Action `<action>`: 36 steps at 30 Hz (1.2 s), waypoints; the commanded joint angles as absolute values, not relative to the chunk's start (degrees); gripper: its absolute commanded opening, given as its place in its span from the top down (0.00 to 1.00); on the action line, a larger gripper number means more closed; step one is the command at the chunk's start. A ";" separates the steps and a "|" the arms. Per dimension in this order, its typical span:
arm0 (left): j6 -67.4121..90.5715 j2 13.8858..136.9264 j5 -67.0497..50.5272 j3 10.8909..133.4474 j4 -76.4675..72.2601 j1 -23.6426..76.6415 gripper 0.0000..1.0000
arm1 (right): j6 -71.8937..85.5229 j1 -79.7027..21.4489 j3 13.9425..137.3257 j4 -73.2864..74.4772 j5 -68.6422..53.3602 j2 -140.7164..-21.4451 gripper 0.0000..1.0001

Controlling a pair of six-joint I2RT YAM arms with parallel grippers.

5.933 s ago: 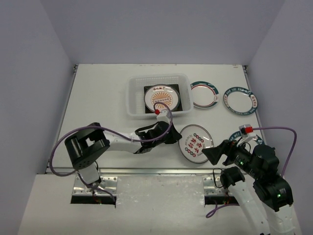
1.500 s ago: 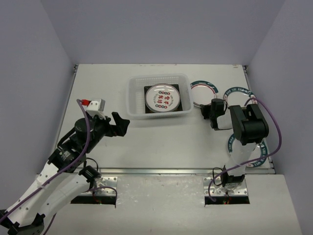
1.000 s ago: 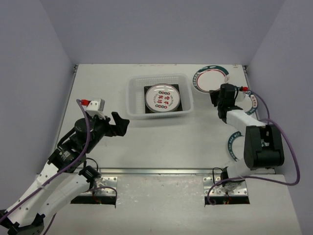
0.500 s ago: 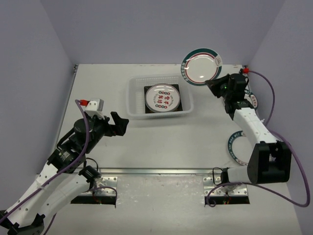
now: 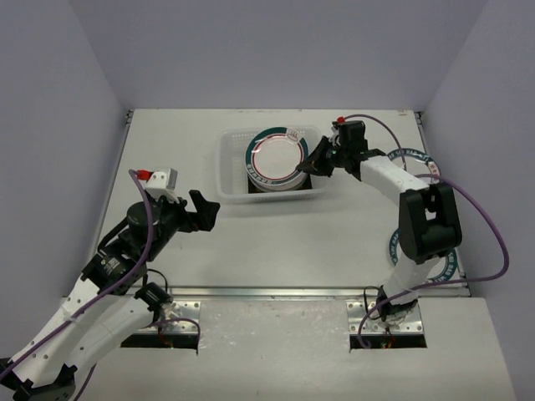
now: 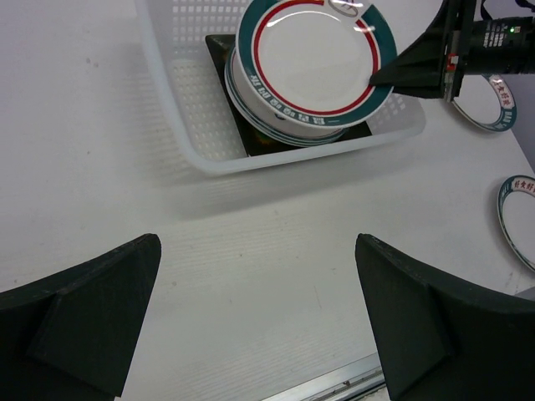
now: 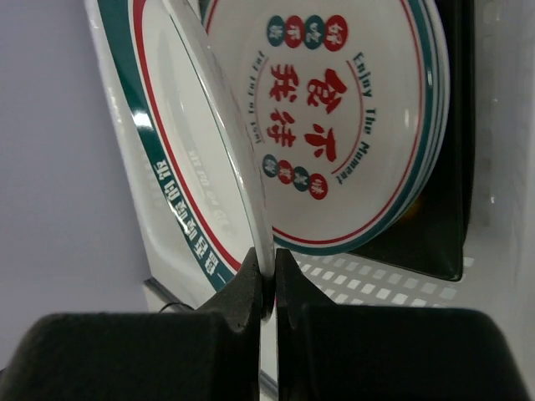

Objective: Place the plates into the plastic bin on the countertop

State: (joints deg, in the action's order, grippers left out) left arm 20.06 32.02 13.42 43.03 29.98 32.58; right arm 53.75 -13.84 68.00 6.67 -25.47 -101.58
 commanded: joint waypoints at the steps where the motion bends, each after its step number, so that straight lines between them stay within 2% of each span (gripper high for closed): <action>1: 20.50 31.64 13.92 42.63 27.97 32.34 0.00 | 48.77 -13.02 70.52 8.98 -27.14 -102.85 0.98; 4: 20.39 31.93 13.61 42.71 27.88 32.43 0.00 | 47.69 -13.02 70.90 9.07 -27.08 -103.84 0.88; 7: 20.30 32.17 13.36 42.71 27.86 32.34 0.00 | 46.03 -13.01 73.80 12.54 -27.95 -105.47 0.40; 9: 20.30 32.08 13.44 42.71 27.86 32.43 0.00 | 44.58 -13.09 75.11 13.77 -27.09 -105.30 0.02; 22: 20.21 31.61 13.01 42.71 27.83 32.34 0.00 | 36.23 -12.51 75.04 23.20 -1.53 -90.72 0.01; 27: 20.13 30.94 12.58 42.63 27.69 32.43 0.00 | 27.42 -11.77 76.17 28.47 19.65 -87.01 0.01; 31: 19.81 30.79 11.71 42.63 27.46 32.41 0.00 | 20.15 -8.75 76.19 29.82 32.63 -90.80 0.01; 36: 19.60 29.68 11.07 42.71 27.42 32.43 0.00 | 12.92 -7.03 80.68 30.20 49.58 -104.70 0.01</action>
State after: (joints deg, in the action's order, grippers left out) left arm 20.01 30.98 12.21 43.03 29.80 32.58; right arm 21.43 -7.92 76.84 28.81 30.59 -95.00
